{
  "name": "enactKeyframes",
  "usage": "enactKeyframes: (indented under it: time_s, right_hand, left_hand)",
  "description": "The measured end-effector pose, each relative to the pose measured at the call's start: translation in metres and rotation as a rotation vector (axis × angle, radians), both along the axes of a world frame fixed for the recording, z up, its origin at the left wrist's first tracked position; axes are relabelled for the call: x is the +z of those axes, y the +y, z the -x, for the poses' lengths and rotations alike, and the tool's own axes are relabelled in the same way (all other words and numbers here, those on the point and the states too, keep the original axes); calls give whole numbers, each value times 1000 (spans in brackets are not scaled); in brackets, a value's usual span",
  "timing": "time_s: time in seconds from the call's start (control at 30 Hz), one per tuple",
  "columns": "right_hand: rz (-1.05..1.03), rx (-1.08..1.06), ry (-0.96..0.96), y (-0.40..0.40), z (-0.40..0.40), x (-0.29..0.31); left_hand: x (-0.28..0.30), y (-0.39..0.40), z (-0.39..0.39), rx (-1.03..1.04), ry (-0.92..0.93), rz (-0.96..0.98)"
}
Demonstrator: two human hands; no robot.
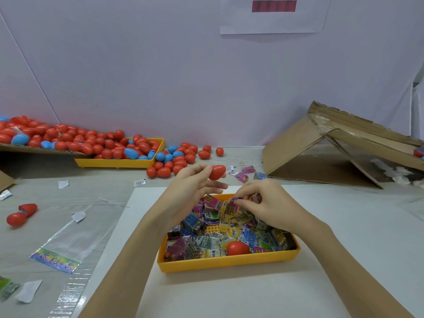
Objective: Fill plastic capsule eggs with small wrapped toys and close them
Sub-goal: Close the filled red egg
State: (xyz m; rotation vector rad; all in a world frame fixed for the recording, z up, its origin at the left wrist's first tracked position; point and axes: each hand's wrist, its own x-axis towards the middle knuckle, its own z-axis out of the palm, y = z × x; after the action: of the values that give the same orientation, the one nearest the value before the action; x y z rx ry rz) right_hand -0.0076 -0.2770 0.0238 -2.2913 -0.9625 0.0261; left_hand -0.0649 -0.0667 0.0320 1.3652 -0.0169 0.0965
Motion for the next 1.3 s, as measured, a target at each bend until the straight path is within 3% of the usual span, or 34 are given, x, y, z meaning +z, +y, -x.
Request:
enactKeyframes:
  time_s: [0.13, 0.27, 0.47, 0.57, 0.93, 1.2, 1.3]
  right_hand:
    - [-142, -35, 131, -5, -5, 1]
    - [-167, 81, 227, -11, -7, 1]
    - [-6, 86, 38, -8, -6, -2]
    - [-57, 75, 10, -6, -4, -1]
    - [-214, 43, 129, -8, -8, -2]
    - [-198, -25, 81, -6, -8, 0]
    - [-289, 6, 210, -7, -7, 0]
  left_hand:
    - [-2, 5, -3, 104, -21, -16]
    - [-1, 5, -1, 106, 6, -70]
    - [-1, 1, 1, 77, 24, -231]
    - [-3, -1, 1, 91, 30, -358]
    - [-10, -8, 2, -82, -123, -724]
    - [-7, -4, 2, 45, -113, -686]
    - [-4, -1, 4, 39, -76, -587]
